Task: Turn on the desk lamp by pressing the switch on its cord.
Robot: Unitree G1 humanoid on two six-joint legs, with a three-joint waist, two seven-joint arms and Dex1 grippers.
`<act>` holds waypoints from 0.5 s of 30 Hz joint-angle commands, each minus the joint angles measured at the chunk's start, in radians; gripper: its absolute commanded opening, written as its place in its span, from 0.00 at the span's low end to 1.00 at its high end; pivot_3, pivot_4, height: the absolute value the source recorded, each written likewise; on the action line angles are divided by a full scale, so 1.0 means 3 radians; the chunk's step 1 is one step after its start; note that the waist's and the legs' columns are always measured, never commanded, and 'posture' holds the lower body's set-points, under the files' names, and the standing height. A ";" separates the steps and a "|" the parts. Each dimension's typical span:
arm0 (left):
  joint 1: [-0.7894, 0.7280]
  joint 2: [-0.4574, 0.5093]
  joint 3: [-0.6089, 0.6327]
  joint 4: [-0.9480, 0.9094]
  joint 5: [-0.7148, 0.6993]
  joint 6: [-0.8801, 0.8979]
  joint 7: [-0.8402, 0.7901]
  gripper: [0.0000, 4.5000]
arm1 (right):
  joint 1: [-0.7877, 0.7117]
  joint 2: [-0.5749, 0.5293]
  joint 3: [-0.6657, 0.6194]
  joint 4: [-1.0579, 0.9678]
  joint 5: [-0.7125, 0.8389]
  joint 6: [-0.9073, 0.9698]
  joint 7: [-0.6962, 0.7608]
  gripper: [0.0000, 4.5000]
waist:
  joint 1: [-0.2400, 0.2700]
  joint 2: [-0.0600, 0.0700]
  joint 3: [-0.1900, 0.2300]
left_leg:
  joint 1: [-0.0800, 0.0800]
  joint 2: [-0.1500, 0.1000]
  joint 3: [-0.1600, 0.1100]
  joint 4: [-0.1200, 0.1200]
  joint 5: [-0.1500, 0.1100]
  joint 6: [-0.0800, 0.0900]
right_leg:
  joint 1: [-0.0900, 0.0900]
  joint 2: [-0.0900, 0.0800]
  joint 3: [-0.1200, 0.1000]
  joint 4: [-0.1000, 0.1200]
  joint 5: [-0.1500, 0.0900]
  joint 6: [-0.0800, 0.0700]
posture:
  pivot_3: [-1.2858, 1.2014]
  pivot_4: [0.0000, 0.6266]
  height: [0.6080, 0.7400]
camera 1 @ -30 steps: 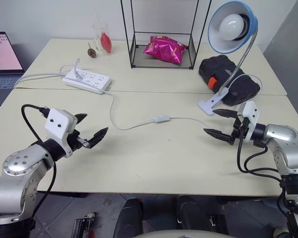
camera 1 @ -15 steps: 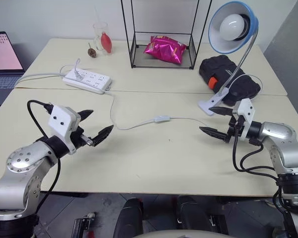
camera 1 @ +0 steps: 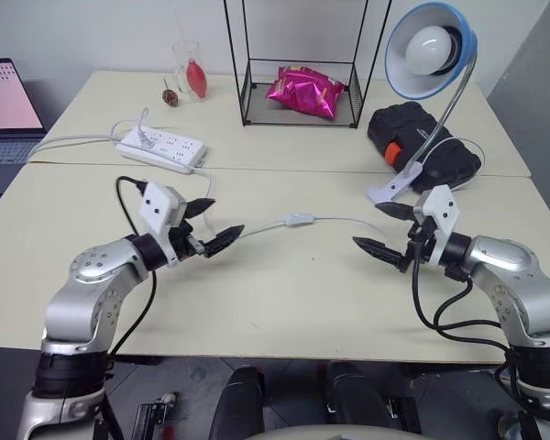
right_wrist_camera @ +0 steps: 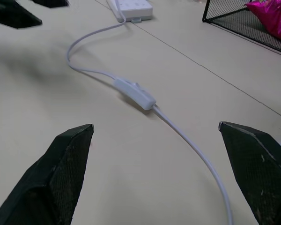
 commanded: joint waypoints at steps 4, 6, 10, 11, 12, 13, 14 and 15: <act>-0.0721 -0.0299 -0.0344 0.0983 0.0102 -0.0043 -0.0348 1.00 | 0.0087 -0.0103 -0.0118 -0.0684 0.0289 0.0657 -0.0336 1.00 | 0.0009 -0.0001 0.0000 | -0.0002 -0.0002 -0.0003 0.0000 0.0000 0.0000 | 0.0001 0.0000 -0.0003 -0.0001 -0.0001 0.0001 | 0.52 0.24 1.00; -0.0897 -0.0402 -0.0417 0.1255 0.0144 -0.0056 -0.0430 1.00 | 0.0163 -0.0170 -0.0090 -0.0809 0.0256 0.0706 -0.0383 1.00 | 0.0008 -0.0001 -0.0001 | -0.0003 -0.0003 -0.0004 0.0001 0.0000 0.0000 | 0.0001 0.0000 -0.0003 -0.0002 0.0000 0.0002 | 0.52 0.24 1.00; -0.1190 -0.0601 -0.0512 0.1792 0.0225 -0.0075 -0.0563 1.00 | 0.0304 -0.0238 -0.0077 -0.1003 0.0247 0.0749 -0.0460 1.00 | 0.0005 -0.0003 0.0000 | -0.0005 -0.0006 -0.0003 0.0000 0.0000 0.0000 | 0.0001 -0.0002 -0.0003 -0.0004 -0.0003 0.0007 | 0.52 0.24 1.00; -0.1247 -0.0644 -0.0533 0.1908 0.0252 -0.0097 -0.0596 1.00 | 0.0332 -0.0256 -0.0077 -0.1050 0.0253 0.0762 -0.0474 1.00 | -0.0009 -0.0003 0.0000 | -0.0007 -0.0004 -0.0004 0.0000 0.0000 0.0000 | 0.0000 0.0000 -0.0004 -0.0005 -0.0003 0.0007 | 0.52 0.24 1.00; -0.1315 -0.0693 -0.0550 0.2030 0.0279 -0.0109 -0.0611 1.00 | 0.0357 -0.0268 -0.0081 -0.1095 0.0262 0.0779 -0.0487 1.00 | -0.0009 -0.0002 0.0000 | -0.0007 -0.0004 -0.0002 -0.0001 0.0000 0.0000 | -0.0002 0.0000 -0.0001 -0.0004 -0.0003 0.0007 | 0.52 0.24 1.00; -0.1383 -0.0742 -0.0556 0.2151 0.0299 -0.0124 -0.0629 1.00 | 0.0376 -0.0276 -0.0086 -0.1132 0.0272 0.0795 -0.0503 1.00 | -0.0006 -0.0003 0.0000 | -0.0006 -0.0005 -0.0003 -0.0001 0.0000 0.0000 | -0.0002 0.0000 -0.0002 -0.0003 -0.0004 0.0007 | 0.52 0.24 1.00; -0.1454 -0.0792 -0.0565 0.2277 0.0323 -0.0142 -0.0644 1.00 | 0.0397 -0.0286 -0.0097 -0.1175 0.0291 0.0819 -0.0520 1.00 | -0.0007 -0.0003 0.0000 | -0.0006 -0.0005 -0.0004 -0.0001 0.0000 0.0000 | -0.0002 0.0000 -0.0004 -0.0003 -0.0004 0.0007 | 0.52 0.24 1.00; -0.1527 -0.0839 -0.0571 0.2413 0.0356 -0.0176 -0.0659 1.00 | 0.0410 -0.0293 -0.0107 -0.1208 0.0308 0.0843 -0.0534 1.00 | -0.0006 -0.0003 0.0000 | -0.0006 -0.0004 -0.0004 -0.0001 0.0000 0.0000 | -0.0002 0.0001 -0.0003 -0.0003 -0.0004 0.0007 | 0.52 0.24 1.00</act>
